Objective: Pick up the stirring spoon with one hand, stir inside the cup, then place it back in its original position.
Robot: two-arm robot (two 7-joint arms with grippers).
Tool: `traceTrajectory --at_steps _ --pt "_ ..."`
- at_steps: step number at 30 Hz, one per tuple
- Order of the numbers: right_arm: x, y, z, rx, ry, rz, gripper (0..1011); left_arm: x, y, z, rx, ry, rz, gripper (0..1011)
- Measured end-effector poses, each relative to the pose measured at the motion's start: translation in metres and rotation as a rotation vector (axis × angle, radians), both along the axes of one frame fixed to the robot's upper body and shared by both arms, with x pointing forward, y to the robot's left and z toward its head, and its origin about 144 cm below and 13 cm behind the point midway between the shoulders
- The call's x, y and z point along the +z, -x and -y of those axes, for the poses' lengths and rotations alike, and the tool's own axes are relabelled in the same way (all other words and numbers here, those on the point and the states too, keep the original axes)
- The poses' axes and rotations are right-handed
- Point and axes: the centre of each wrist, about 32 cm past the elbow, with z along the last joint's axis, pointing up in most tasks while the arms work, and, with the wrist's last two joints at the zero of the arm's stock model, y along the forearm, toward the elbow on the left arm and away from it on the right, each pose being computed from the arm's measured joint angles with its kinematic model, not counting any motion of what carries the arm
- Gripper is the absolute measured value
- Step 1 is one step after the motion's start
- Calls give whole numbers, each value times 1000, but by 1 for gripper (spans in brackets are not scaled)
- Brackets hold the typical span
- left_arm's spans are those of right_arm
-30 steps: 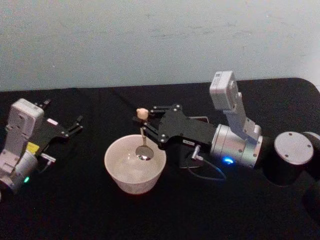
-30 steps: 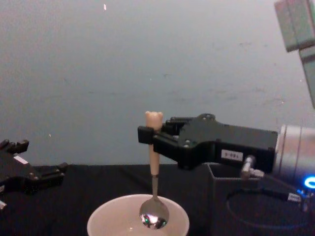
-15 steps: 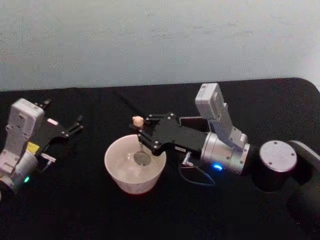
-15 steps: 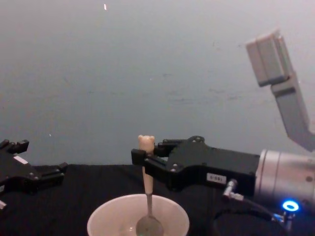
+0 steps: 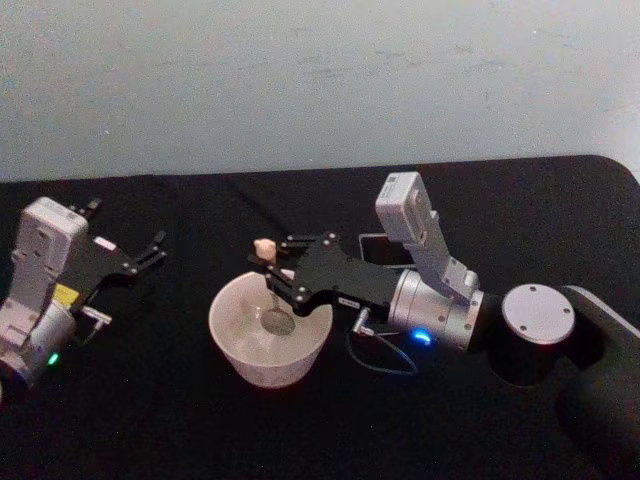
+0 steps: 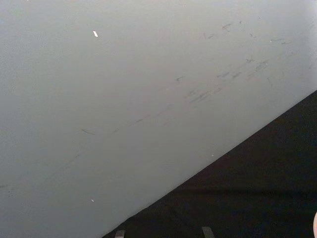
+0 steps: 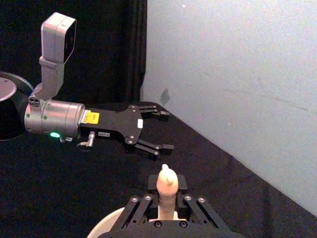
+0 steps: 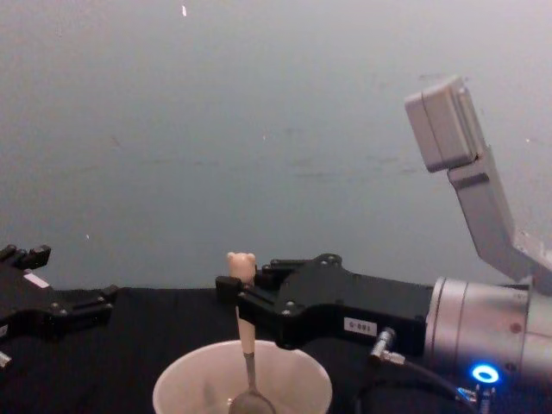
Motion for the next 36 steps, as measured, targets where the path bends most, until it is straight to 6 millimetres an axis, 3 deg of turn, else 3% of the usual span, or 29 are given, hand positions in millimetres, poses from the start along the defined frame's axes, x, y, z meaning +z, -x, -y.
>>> traceTrajectory --at_steps 25,36 --pt "5 13 26 -20 -19 -19 188 0 0 0 0 0 0 1001" --pt "7 27 23 36 -30 -32 188 0 0 0 0 0 0 1001"
